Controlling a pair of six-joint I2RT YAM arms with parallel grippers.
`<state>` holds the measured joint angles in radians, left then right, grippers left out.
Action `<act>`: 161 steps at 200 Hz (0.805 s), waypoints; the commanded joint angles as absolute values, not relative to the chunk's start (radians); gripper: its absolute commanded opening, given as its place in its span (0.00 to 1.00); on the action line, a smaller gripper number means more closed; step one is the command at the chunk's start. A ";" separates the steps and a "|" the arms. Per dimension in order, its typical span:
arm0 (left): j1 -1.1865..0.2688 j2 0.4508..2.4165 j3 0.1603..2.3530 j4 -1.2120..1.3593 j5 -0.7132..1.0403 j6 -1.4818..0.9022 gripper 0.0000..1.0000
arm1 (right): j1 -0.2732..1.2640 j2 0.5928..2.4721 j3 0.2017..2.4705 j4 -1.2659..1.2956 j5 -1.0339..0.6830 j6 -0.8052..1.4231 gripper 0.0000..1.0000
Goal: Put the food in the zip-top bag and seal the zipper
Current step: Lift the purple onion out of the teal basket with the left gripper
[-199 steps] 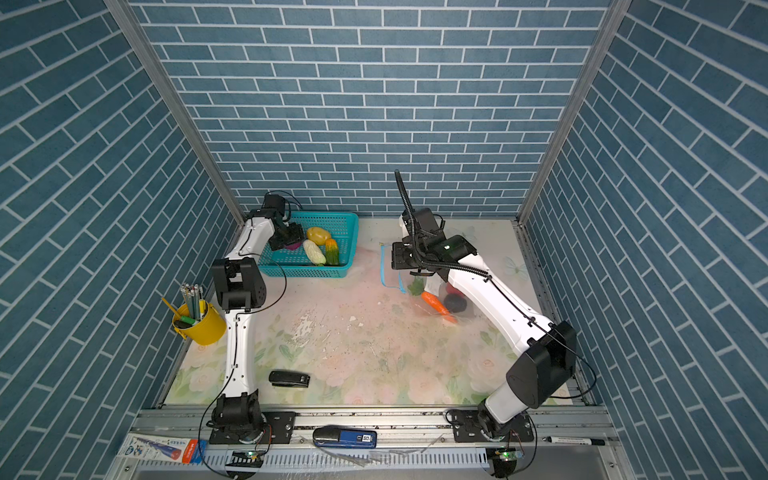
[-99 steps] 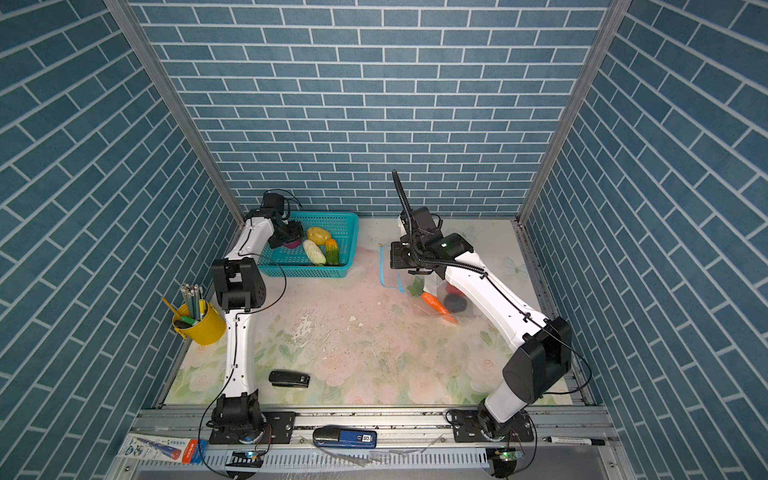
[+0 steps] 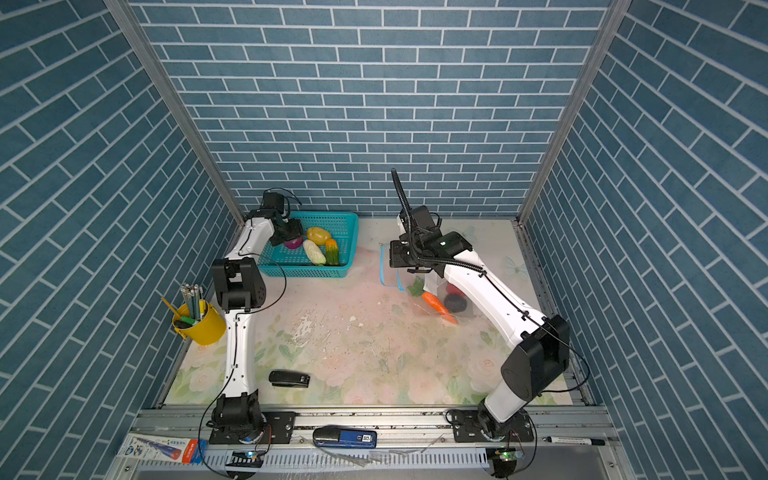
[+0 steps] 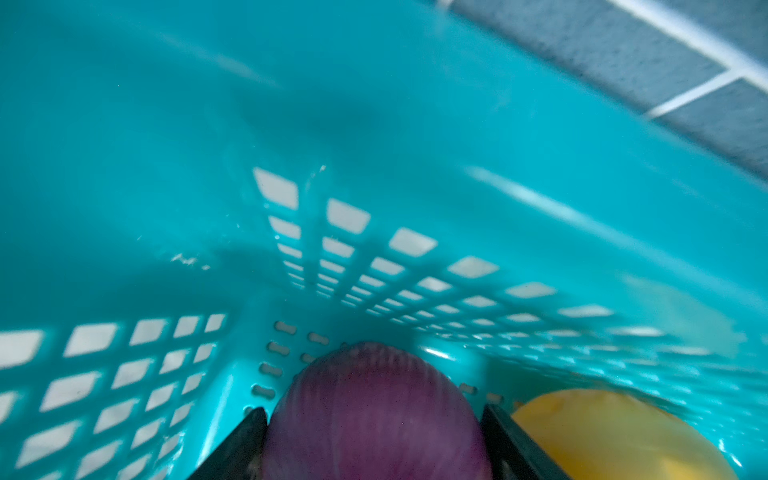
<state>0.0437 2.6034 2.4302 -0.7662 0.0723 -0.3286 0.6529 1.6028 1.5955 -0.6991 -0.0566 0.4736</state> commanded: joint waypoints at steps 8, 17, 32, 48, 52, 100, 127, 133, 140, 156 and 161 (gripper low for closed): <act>0.051 2.587 2.405 -0.785 0.077 -0.320 0.71 | 0.657 1.614 1.646 -0.721 -0.048 0.476 0.00; 0.050 2.578 2.397 -0.787 0.078 -0.319 0.70 | 0.658 1.614 1.646 -0.721 -0.046 0.476 0.00; 0.051 2.559 2.375 -0.787 0.081 -0.325 0.68 | 0.656 1.610 1.645 -0.720 -0.046 0.476 0.00; 0.051 2.535 2.354 -0.789 0.087 -0.326 0.65 | 0.657 1.606 1.645 -0.721 -0.045 0.476 0.00; 0.050 2.527 2.347 -0.790 0.089 -0.325 0.64 | 0.657 1.604 1.644 -0.719 -0.045 0.476 0.00; 0.050 2.427 2.251 -0.771 0.119 -0.337 0.56 | 0.657 1.587 1.627 -0.700 -0.052 0.479 0.00; 0.049 2.376 2.215 -0.764 0.127 -0.344 0.54 | 0.657 1.575 1.609 -0.686 -0.057 0.483 0.00; 0.049 2.367 2.207 -0.762 0.128 -0.346 0.53 | 0.657 1.571 1.604 -0.684 -0.057 0.485 0.00; 0.049 2.357 2.199 -0.760 0.132 -0.347 0.51 | 0.657 1.565 1.599 -0.681 -0.057 0.486 0.00; 0.049 2.339 2.191 -0.761 0.145 -0.351 0.50 | 0.657 1.557 1.591 -0.677 -0.057 0.488 0.00; 0.049 2.333 2.190 -0.762 0.148 -0.353 0.49 | 0.657 1.556 1.589 -0.676 -0.057 0.488 0.00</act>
